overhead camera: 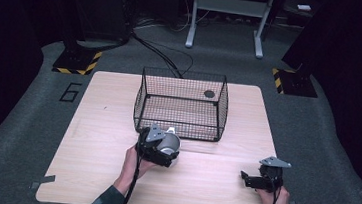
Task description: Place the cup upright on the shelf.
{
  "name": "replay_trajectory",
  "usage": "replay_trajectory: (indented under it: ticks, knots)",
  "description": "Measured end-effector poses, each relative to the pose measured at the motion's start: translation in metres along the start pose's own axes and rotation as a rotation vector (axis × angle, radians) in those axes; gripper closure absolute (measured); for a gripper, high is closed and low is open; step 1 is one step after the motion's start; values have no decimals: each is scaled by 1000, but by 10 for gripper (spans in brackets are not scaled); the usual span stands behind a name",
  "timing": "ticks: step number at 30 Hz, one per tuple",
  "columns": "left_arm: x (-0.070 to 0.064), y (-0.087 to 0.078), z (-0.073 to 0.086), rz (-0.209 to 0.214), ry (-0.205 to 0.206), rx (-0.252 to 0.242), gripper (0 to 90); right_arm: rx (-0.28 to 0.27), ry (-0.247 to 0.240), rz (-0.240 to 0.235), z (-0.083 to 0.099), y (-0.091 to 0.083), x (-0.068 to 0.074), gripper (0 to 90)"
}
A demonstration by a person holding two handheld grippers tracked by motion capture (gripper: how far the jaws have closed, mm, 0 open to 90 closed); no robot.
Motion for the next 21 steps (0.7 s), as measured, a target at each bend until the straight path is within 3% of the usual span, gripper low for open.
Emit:
replay_trajectory:
  ticks: [5, 21]
  knots:
    - [0, 4, 2, -9, 4, 14, 10, 0, -2, -1, 0, 0, 0, 24]
    - [1, 8, 5, -45, -16, -16, 58, 0, -2, -2, 0, 0, 0, 25]
Point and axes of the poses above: each handheld gripper's, and its own axes: y roughly forward along the jaws, z roughly out of its underside, x roughly to its left, the point moved 8 cm from there along y, roughly forward along the jaws, and after that the axes turned 11 degrees about -x, right-handed, at the moved point
